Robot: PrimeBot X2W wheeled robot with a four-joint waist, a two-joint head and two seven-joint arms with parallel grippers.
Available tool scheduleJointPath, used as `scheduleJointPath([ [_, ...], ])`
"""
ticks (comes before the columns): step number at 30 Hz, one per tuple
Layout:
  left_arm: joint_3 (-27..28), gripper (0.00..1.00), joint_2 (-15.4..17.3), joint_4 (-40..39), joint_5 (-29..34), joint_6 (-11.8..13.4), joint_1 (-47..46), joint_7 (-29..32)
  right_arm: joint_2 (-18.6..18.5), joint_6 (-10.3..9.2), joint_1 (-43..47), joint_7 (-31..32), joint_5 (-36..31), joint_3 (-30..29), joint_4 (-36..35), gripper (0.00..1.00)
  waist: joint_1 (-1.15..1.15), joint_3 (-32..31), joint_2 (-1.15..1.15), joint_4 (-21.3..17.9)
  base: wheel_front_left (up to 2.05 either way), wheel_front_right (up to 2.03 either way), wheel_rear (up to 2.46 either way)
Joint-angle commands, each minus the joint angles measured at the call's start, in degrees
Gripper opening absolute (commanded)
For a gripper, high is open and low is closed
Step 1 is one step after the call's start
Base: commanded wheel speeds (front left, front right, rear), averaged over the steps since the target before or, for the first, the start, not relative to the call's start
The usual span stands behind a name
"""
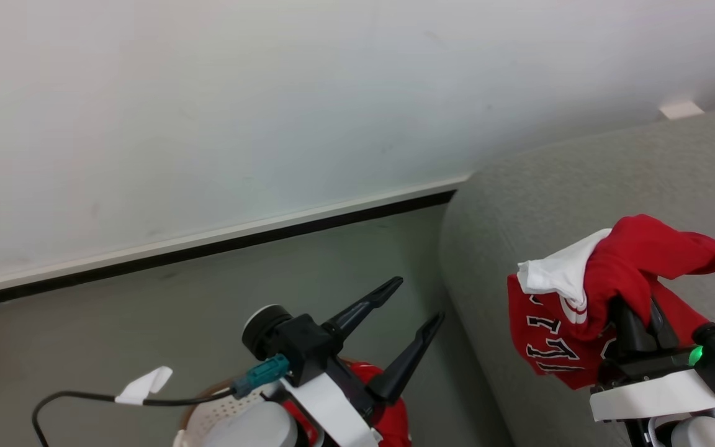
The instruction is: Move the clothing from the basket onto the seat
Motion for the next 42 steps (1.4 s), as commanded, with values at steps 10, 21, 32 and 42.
scheduleJointPath([
  [10, 2.1, 1.00, -1.0, 3.4, 3.4, -1.2, 1.3, 0.0, 0.5, -0.12, 2.3, 0.0, -1.3, -1.3, -3.0, 0.00, -0.01, 2.5, 0.00, -8.7, 0.00, 0.00, 0.00],
  [21, 3.0, 1.00, -1.8, 4.3, 4.5, -2.0, 0.7, 0.0, -0.4, -0.12, -0.8, 0.5, -0.4, -2.5, -2.8, 0.00, -0.01, 4.5, 0.00, -8.4, 0.00, 0.00, 0.00],
  [32, 2.1, 1.00, 0.4, 3.1, 5.0, -2.4, -3.1, 0.0, -6.4, -0.12, -17.3, 4.5, 2.5, -6.0, 4.1, 0.00, -0.01, 14.8, 0.00, -3.4, 0.00, 0.00, 0.00],
  [42, 0.3, 1.00, 2.9, 0.6, 4.3, -2.5, -8.9, 0.0, -16.1, -0.12, -33.6, 6.9, -0.4, -8.8, 18.9, 0.00, -0.01, 25.4, 0.00, 3.3, 0.00, 0.00, 0.00],
])
